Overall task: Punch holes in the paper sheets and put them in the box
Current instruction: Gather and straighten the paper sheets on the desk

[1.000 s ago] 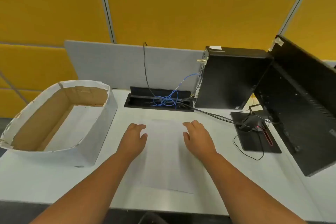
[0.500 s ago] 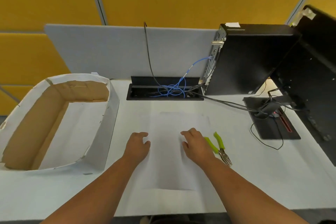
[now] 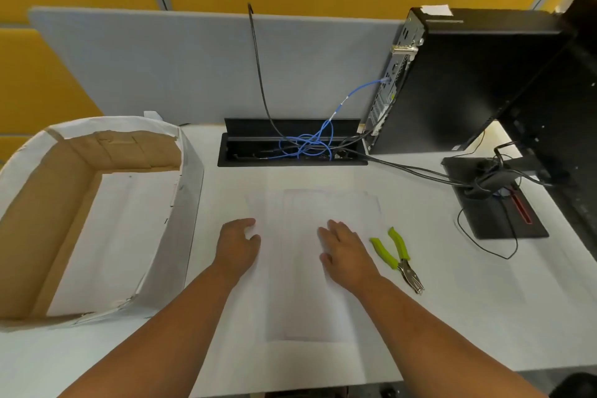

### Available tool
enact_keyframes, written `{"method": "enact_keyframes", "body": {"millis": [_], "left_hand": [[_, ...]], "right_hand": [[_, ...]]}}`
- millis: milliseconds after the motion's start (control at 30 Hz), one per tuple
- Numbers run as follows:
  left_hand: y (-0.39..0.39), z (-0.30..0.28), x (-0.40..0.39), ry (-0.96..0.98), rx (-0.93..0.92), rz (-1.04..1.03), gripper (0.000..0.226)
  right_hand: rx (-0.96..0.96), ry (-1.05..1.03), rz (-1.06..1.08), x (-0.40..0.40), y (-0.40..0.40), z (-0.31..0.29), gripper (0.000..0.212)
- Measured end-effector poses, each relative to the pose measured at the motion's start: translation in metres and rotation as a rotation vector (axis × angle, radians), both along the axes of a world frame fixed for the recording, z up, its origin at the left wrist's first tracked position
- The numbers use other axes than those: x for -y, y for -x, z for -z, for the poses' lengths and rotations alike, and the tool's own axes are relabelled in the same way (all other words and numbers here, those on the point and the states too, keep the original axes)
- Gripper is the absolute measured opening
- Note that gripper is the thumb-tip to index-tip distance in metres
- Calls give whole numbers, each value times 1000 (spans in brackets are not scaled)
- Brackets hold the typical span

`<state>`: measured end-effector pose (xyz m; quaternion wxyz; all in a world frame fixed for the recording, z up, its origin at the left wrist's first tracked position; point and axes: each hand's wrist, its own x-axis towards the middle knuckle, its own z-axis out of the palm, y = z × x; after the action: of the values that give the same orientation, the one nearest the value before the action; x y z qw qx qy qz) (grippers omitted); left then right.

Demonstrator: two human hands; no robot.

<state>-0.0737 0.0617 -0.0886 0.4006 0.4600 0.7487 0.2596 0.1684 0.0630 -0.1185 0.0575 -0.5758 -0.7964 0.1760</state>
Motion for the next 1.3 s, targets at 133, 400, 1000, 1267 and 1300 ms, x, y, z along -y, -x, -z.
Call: {"method": "enact_keyframes", "body": {"millis": [133,400,1000,1267,1300], "left_hand": [[-6,2,-11,27,57,-66,41],[-11,8,-27,18,31,-133,50],[-19,0,-34,28,166,-240,71],[-26,2,-39,49,127,-70,69],[-25,4,-41,37,14,-24,69]], "right_hand": [[-6,42,-42,-2,-1,14,50],[11,12,-93,-8,-3,14,50],[99,97,-93,-14,4,-4,58],[77,101,-88,-5,1,-7,62],[79,100,-89,-5,0,-7,62]]}}
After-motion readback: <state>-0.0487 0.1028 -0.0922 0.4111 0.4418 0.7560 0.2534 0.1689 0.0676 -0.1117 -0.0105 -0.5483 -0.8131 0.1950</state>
